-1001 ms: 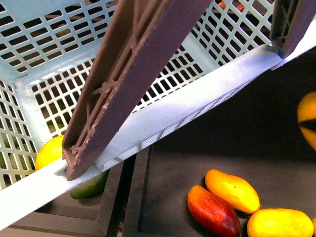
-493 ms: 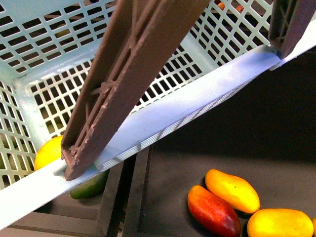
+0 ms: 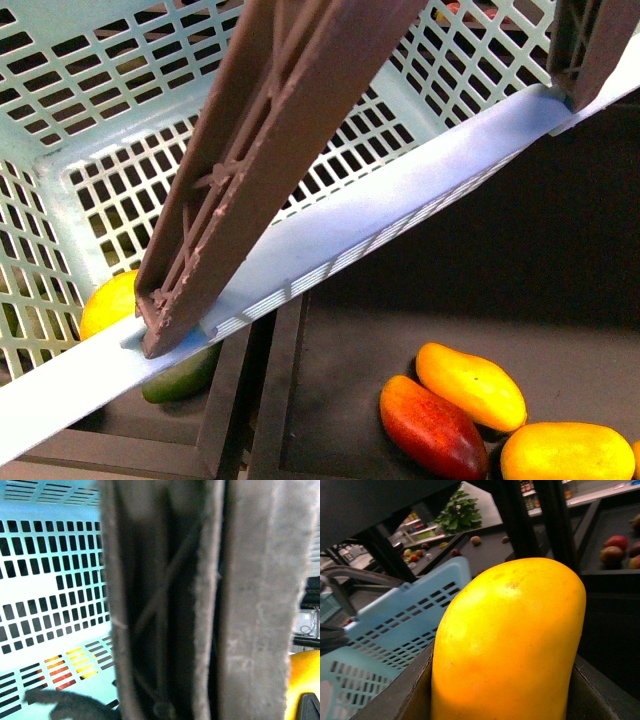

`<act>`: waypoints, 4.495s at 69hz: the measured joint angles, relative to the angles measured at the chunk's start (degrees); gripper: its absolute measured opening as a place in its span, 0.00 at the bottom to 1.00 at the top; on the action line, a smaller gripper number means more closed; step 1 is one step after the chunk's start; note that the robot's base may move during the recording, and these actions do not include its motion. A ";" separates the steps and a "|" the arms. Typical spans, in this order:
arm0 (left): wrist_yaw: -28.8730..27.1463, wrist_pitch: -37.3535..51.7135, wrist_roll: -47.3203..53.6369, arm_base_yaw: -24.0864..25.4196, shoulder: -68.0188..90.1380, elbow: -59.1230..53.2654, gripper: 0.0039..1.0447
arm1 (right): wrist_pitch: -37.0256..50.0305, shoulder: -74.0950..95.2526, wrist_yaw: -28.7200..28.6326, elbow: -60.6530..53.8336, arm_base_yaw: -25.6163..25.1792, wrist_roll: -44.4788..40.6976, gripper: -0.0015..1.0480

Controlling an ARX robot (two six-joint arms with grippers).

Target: Pick lemon and mango into basket

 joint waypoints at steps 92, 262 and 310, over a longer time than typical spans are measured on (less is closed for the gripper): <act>-0.33 -0.13 0.39 0.07 0.24 -0.02 0.13 | -8.68 5.01 34.64 3.17 2.10 -6.47 0.86; -0.11 -0.13 0.11 -0.07 0.24 -0.02 0.13 | -23.74 -56.81 30.36 -34.56 -5.86 -23.50 0.02; 0.00 -0.13 0.11 -0.04 0.24 -0.02 0.13 | -28.26 -62.53 30.62 -34.56 -5.86 -23.52 0.67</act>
